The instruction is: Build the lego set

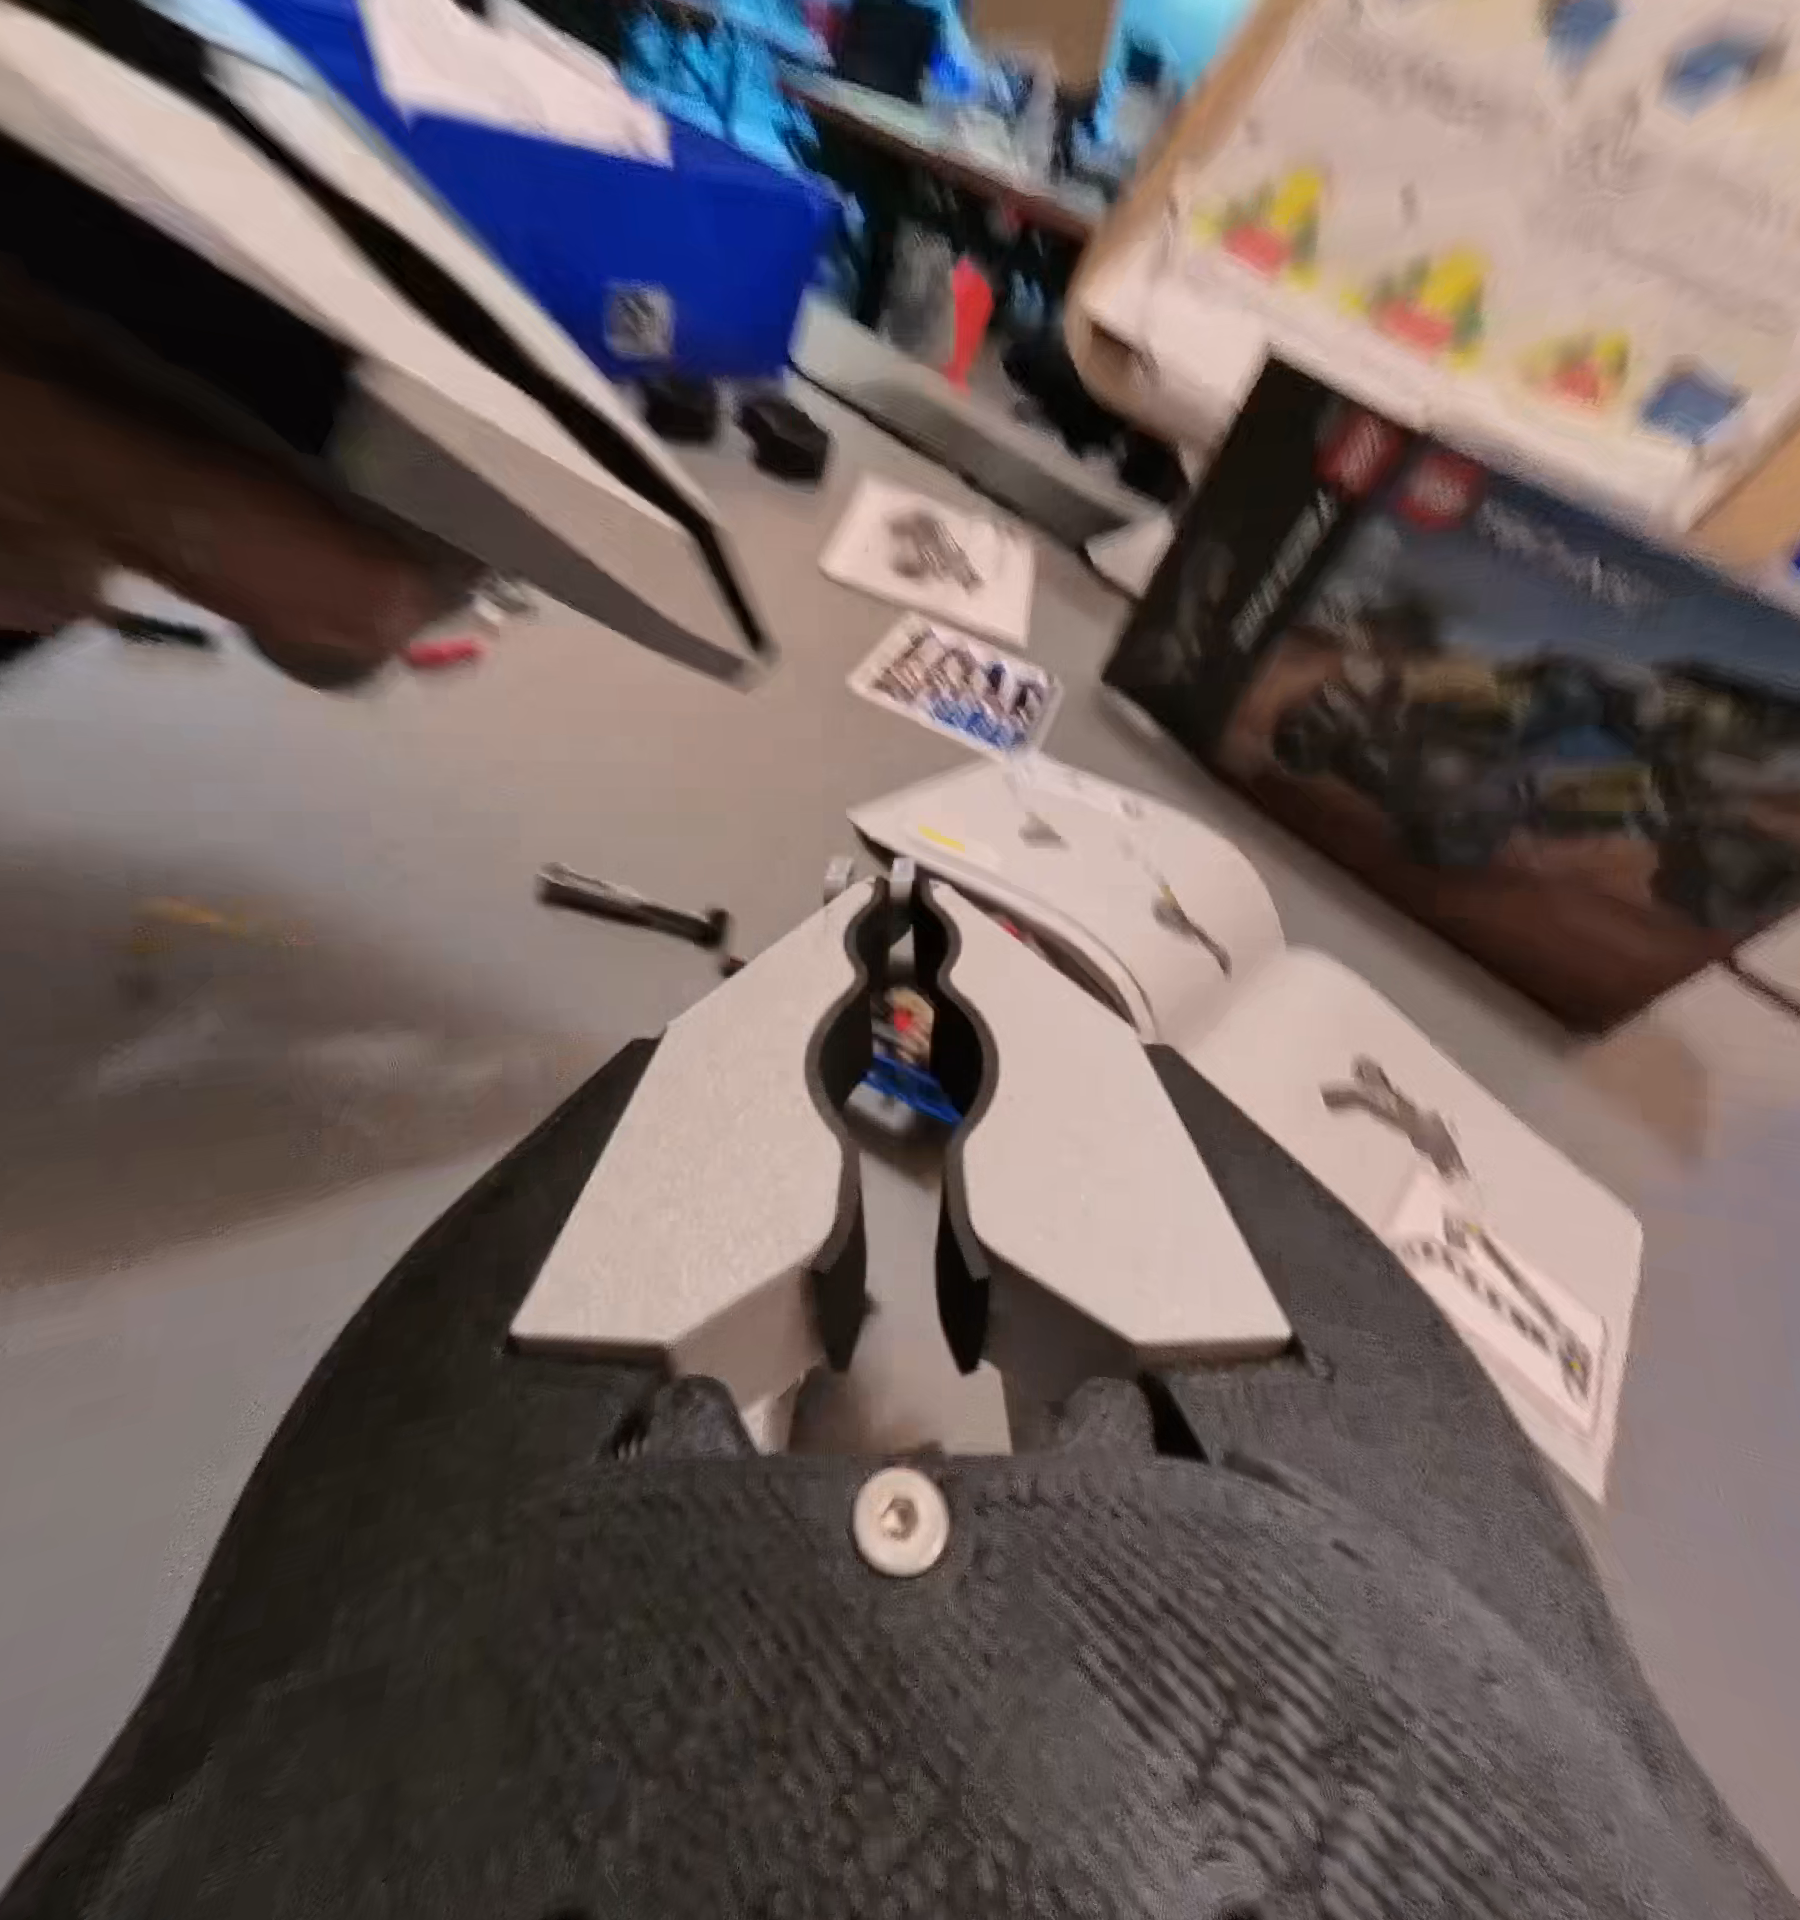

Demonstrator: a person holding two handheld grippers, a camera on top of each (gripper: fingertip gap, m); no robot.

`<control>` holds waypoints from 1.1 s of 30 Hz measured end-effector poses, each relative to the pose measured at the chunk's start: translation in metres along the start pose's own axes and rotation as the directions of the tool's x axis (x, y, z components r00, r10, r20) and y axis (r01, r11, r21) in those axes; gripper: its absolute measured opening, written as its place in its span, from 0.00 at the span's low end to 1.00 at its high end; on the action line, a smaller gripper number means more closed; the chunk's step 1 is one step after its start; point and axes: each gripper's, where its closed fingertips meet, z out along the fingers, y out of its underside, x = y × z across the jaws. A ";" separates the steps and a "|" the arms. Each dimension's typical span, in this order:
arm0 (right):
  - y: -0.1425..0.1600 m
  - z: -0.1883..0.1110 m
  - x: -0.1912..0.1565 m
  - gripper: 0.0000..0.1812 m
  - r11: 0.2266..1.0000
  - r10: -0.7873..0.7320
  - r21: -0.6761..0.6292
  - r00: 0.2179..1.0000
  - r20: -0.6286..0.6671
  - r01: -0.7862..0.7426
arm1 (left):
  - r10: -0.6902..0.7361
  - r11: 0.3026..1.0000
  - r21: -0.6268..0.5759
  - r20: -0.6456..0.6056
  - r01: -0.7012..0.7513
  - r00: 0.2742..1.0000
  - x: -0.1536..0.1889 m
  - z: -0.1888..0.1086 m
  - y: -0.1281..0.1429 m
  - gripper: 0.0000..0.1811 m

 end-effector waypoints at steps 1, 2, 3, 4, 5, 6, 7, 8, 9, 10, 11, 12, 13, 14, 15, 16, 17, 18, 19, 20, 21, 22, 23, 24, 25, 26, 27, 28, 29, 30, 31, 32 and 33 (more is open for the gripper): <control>0.012 0.003 0.012 0.01 0.999 0.002 -0.042 0.999 -0.033 -0.003 | 0.010 1.000 0.011 0.065 -0.011 0.998 -0.016 -0.001 0.007 0.00; 0.019 0.005 0.023 0.01 0.996 -0.053 -0.079 0.995 -0.079 0.047 | 0.028 0.999 0.017 0.134 -0.031 0.991 -0.035 -0.003 0.016 0.00; 0.023 0.005 0.029 0.01 0.991 -0.101 -0.094 0.989 -0.110 0.091 | 0.032 0.999 0.017 0.143 -0.035 0.989 -0.047 -0.003 0.026 0.00; 0.024 0.005 0.032 0.01 0.990 -0.105 -0.101 0.987 -0.121 0.093 | 0.005 0.998 0.056 0.113 -0.011 0.994 -0.051 -0.005 0.029 0.00; 0.022 0.005 0.032 0.01 0.992 -0.097 -0.089 0.988 -0.123 0.086 | -0.032 0.988 0.156 0.098 0.017 0.995 -0.057 -0.013 0.019 0.00; 0.019 0.003 0.033 0.01 0.994 -0.098 -0.069 0.986 -0.137 0.089 | -0.049 0.961 0.277 0.099 0.020 0.994 -0.063 -0.027 0.005 0.00; 0.018 0.002 0.033 0.01 0.993 -0.110 -0.063 0.983 -0.144 0.102 | -0.049 0.931 0.366 0.114 0.004 0.992 -0.071 -0.041 -0.005 0.00; 0.019 0.002 0.031 0.01 0.991 -0.127 -0.070 0.982 -0.141 0.118 | -0.039 0.916 0.400 0.135 -0.019 0.990 -0.078 -0.054 -0.008 0.00; 0.020 0.002 0.030 0.01 0.989 -0.140 -0.075 0.981 -0.135 0.130 | -0.020 0.917 0.397 0.144 -0.040 0.989 -0.082 -0.066 -0.007 0.00; 0.019 0.002 0.030 0.01 0.988 -0.147 -0.068 0.978 -0.145 0.138 | -0.004 0.923 0.380 0.155 -0.056 0.988 -0.083 -0.080 -0.002 0.00; 0.018 0.001 0.029 0.01 0.988 -0.152 -0.060 0.978 -0.145 0.144 | 0.000 0.939 0.340 0.169 -0.058 0.986 -0.083 -0.094 0.008 0.00; 0.018 0.000 0.029 0.01 0.987 -0.156 -0.064 0.977 -0.145 0.148 | -0.009 0.966 0.255 0.178 -0.037 0.984 -0.081 -0.106 0.027 0.03; 0.019 -0.001 0.030 0.01 0.986 -0.161 -0.068 0.976 -0.148 0.152 | -0.018 0.991 0.137 0.192 -0.009 0.981 -0.078 -0.118 0.050 0.05; 0.019 -0.002 0.031 0.01 0.986 -0.165 -0.060 0.974 -0.156 0.157 | -0.011 1.000 0.022 0.207 0.006 0.978 -0.073 -0.130 0.074 0.09; 0.017 -0.004 0.032 0.01 0.986 -0.164 -0.048 0.973 -0.164 0.159 | 0.000 0.997 -0.072 0.213 0.015 0.977 -0.066 -0.140 0.095 0.12; 0.016 -0.004 0.033 0.01 0.987 -0.163 -0.043 0.972 -0.168 0.158 | -0.001 0.989 -0.147 0.225 0.035 0.974 -0.059 -0.147 0.113 0.12; 0.016 -0.003 0.033 0.01 0.986 -0.164 -0.043 0.972 -0.168 0.159 | -0.019 0.976 -0.208 0.236 0.070 0.971 -0.051 -0.151 0.128 0.14; 0.016 -0.002 0.033 0.01 0.986 -0.166 -0.044 0.972 -0.166 0.161 | -0.056 0.959 -0.258 0.244 0.120 0.968 -0.043 -0.151 0.141 0.16; 0.015 -0.001 0.033 0.01 0.986 -0.168 -0.041 0.972 -0.166 0.163 | -0.090 0.943 -0.287 0.262 0.167 0.961 -0.036 -0.149 0.150 0.17; 0.015 -0.001 0.034 0.01 0.986 -0.169 -0.039 0.971 -0.170 0.165 | -0.103 0.940 -0.286 0.280 0.186 0.954 -0.031 -0.145 0.151 0.17; 0.015 0.000 0.033 0.01 0.985 -0.171 -0.039 0.971 -0.169 0.167 | -0.107 0.942 -0.275 0.297 0.193 0.949 -0.029 -0.139 0.149 0.18; 0.016 0.000 0.033 0.01 0.985 -0.172 -0.043 0.972 -0.163 0.168 | -0.113 0.938 -0.278 0.322 0.208 0.940 -0.028 -0.135 0.149 0.18; 0.015 0.000 0.032 0.01 0.984 -0.175 -0.042 0.971 -0.161 0.171 | -0.113 0.927 -0.302 0.337 0.221 0.935 -0.026 -0.132 0.154 0.19; 0.015 0.000 0.031 0.01 0.984 -0.178 -0.038 0.971 -0.161 0.174 | -0.104 0.914 -0.336 0.345 0.226 0.933 -0.024 -0.130 0.160 0.20; 0.015 -0.001 0.031 0.01 0.984 -0.180 -0.039 0.971 -0.157 0.175 | -0.081 0.909 -0.356 0.359 0.216 0.930 -0.023 -0.131 0.163 0.18; 0.016 -0.002 0.031 0.01 0.983 -0.181 -0.043 0.971 -0.155 0.177 | -0.053 0.909 -0.366 0.373 0.199 0.926 -0.025 -0.133 0.163 0.16; 0.016 -0.002 0.031 0.01 0.983 -0.182 -0.040 0.970 -0.158 0.178 | -0.034 0.908 -0.377 0.371 0.184 0.928 -0.025 -0.133 0.164 0.14; 0.016 -0.002 0.031 0.01 0.983 -0.184 -0.039 0.970 -0.157 0.180 | -0.032 0.909 -0.379 0.351 0.173 0.936 -0.023 -0.131 0.164 0.12; 0.016 -0.001 0.031 0.01 0.982 -0.186 -0.043 0.970 -0.156 0.182 | -0.038 0.912 -0.374 0.336 0.170 0.941 -0.021 -0.130 0.164 0.10; 0.016 -0.001 0.031 0.01 0.982 -0.189 -0.045 0.969 -0.158 0.184 | -0.042 0.915 -0.367 0.330 0.169 0.943 -0.021 -0.130 0.163 0.08; 0.016 -0.002 0.030 0.01 0.982 -0.191 -0.042 0.969 -0.159 0.187 | -0.045 0.917 -0.362 0.325 0.168 0.945 -0.022 -0.130 0.164 0.07; 0.015 -0.002 0.030 0.01 0.981 -0.192 -0.038 0.968 -0.160 0.188 | -0.053 0.917 -0.358 0.323 0.174 0.945 -0.024 -0.131 0.164 0.06; 0.015 -0.002 0.030 0.01 0.981 -0.192 -0.037 0.968 -0.160 0.188 | -0.063 0.918 -0.352 0.328 0.183 0.943 -0.026 -0.131 0.164 0.04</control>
